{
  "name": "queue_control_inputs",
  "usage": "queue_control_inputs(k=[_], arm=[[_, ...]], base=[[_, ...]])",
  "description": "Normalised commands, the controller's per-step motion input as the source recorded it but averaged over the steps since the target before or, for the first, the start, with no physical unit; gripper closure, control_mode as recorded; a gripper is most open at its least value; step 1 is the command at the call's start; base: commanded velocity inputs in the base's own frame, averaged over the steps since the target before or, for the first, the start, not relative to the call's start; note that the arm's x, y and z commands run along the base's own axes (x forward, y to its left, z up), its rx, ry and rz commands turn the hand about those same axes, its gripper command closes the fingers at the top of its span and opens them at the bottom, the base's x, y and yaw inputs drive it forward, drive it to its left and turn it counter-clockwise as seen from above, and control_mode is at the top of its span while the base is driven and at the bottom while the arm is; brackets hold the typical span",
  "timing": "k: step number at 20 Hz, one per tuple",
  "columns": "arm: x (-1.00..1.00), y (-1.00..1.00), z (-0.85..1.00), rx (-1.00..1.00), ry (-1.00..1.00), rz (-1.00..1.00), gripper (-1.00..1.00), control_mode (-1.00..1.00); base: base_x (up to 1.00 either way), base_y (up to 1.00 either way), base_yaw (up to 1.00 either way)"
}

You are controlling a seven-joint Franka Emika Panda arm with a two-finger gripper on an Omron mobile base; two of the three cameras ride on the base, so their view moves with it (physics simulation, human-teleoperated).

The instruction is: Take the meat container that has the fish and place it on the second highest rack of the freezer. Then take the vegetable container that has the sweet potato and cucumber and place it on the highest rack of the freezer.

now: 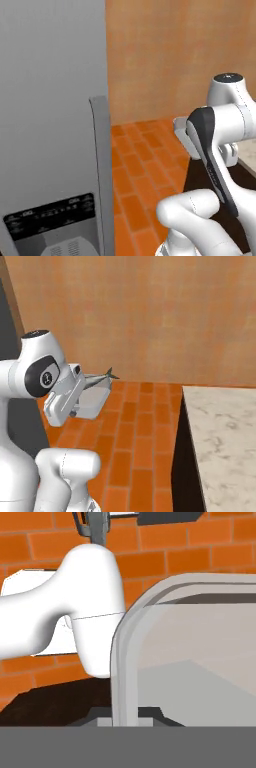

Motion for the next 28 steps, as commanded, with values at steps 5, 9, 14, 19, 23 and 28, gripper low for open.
queue_control_inputs(k=[5,9,14,19,23,28], arm=[[0.0,0.0,0.0,0.0,0.0,0.0,1.0,1.0],[0.0,0.0,0.0,0.0,0.0,0.0,1.0,1.0],[0.0,0.0,0.0,0.0,0.0,0.0,1.0,1.0],[0.0,0.0,0.0,0.0,0.0,0.0,1.0,1.0],[0.0,0.0,0.0,0.0,0.0,0.0,1.0,1.0],[0.0,0.0,0.0,0.0,0.0,0.0,1.0,1.0]], base=[[1.0,-0.22,0.14],[1.0,-0.24,0.14],[0.93,-0.23,0.22],[0.52,-0.3,0.59],[0.33,-0.3,0.69],[0.14,-0.22,0.83]])
